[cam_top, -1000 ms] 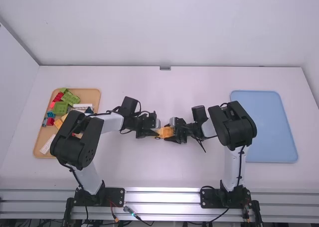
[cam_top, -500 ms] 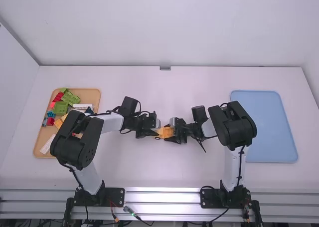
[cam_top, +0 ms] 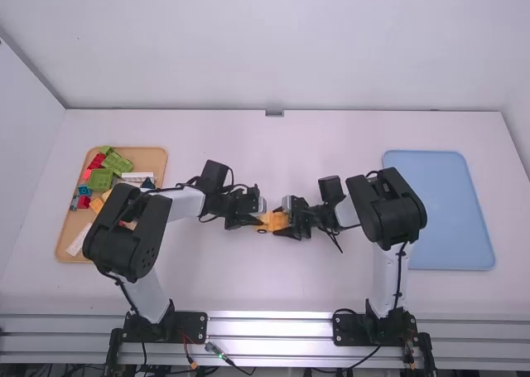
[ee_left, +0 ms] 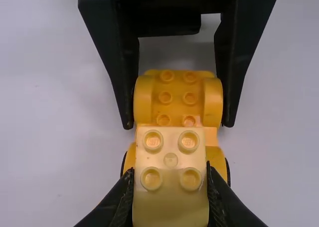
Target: Assemble lego blocks to make yellow taxi
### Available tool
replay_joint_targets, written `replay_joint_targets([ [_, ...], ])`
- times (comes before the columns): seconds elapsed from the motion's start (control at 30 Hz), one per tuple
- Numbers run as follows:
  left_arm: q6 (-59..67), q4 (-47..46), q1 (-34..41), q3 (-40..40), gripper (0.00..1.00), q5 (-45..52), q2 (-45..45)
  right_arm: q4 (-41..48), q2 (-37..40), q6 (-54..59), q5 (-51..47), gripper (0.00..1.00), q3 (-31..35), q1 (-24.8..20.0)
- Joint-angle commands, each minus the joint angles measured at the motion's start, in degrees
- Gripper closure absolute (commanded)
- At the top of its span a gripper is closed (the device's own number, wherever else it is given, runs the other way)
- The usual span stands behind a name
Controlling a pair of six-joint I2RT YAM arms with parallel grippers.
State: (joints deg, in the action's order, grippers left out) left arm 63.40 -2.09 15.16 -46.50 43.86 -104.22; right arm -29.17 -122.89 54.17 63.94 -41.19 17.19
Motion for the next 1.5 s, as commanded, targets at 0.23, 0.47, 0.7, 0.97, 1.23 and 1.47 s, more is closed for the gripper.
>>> replay_joint_targets([
  [0.23, 0.5, -2.03, 0.28, 0.52, 0.98, -2.32, 0.07, 0.87, -1.2, -1.14, -2.25, 0.48, 0.66, 0.11],
  [0.47, 2.91, -2.21, 0.15, 1.22, 0.98, 0.42, 0.04, 0.48, -1.2, -1.2, -2.27, 0.47, 0.66, 0.11],
  [0.7, 3.52, -1.73, 0.35, 1.64, 0.98, 0.46, 0.07, 0.52, -1.2, -1.18, -2.27, 0.47, 0.66, 0.11],
  [0.97, 3.48, -1.29, 0.61, 1.64, 0.71, 0.48, 0.07, 0.52, -1.2, -1.16, -2.27, 0.47, 0.66, 0.11],
  [1.23, 1.53, -0.22, 0.59, 1.68, 0.41, 0.24, 0.07, 0.52, -1.2, -1.18, -2.27, 0.46, 0.66, 0.11],
  [1.47, -1.51, 2.56, -0.13, 1.42, 0.16, 0.96, 0.57, 0.52, -1.2, -1.22, -2.27, 0.46, 0.66, 0.11],
])
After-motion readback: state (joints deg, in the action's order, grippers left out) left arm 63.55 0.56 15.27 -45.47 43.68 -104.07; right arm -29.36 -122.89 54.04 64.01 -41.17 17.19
